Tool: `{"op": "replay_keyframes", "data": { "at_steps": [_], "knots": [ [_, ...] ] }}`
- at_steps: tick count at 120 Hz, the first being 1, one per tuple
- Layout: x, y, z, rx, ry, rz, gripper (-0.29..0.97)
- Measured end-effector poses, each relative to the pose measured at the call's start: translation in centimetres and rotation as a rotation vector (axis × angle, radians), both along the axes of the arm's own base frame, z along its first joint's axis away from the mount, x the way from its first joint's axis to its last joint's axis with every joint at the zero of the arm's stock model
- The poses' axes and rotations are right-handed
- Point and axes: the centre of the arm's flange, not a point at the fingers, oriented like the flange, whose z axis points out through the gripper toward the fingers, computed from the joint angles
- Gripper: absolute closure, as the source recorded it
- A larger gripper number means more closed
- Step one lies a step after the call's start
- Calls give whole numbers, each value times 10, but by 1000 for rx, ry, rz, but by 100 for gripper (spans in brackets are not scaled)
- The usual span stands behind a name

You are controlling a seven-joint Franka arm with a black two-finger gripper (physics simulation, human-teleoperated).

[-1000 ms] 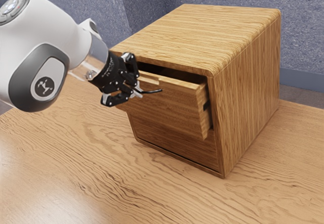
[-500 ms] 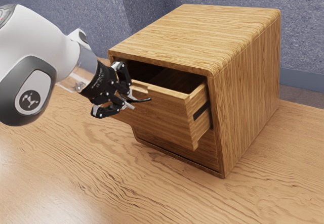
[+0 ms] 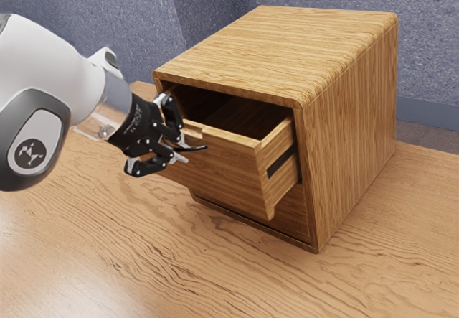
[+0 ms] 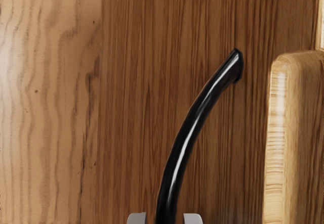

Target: Pull the drawer handle with one arm to open the drawer

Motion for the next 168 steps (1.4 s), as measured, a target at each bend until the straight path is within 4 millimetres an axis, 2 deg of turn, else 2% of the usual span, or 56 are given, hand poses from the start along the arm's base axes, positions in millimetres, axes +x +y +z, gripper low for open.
{"op": "replay_keyframes", "data": {
  "at_steps": [66, 106, 128, 140, 152, 156, 163, 168],
  "knots": [
    [-44, -1, -1, -11, -21, 7, 71],
    [-89, -2, -5, -19, -44, 10, 71],
    [-109, -6, 1, -11, -64, 4, 71],
    [-124, -9, 10, -7, -82, -1, 72],
    [-149, -12, 29, 1, -117, -1, 69],
    [-155, -13, 34, 3, -122, 2, 64],
    [-163, -13, 58, 9, -147, 7, 51],
    [-155, -13, 79, 17, -152, 10, 41]
  ]
}}
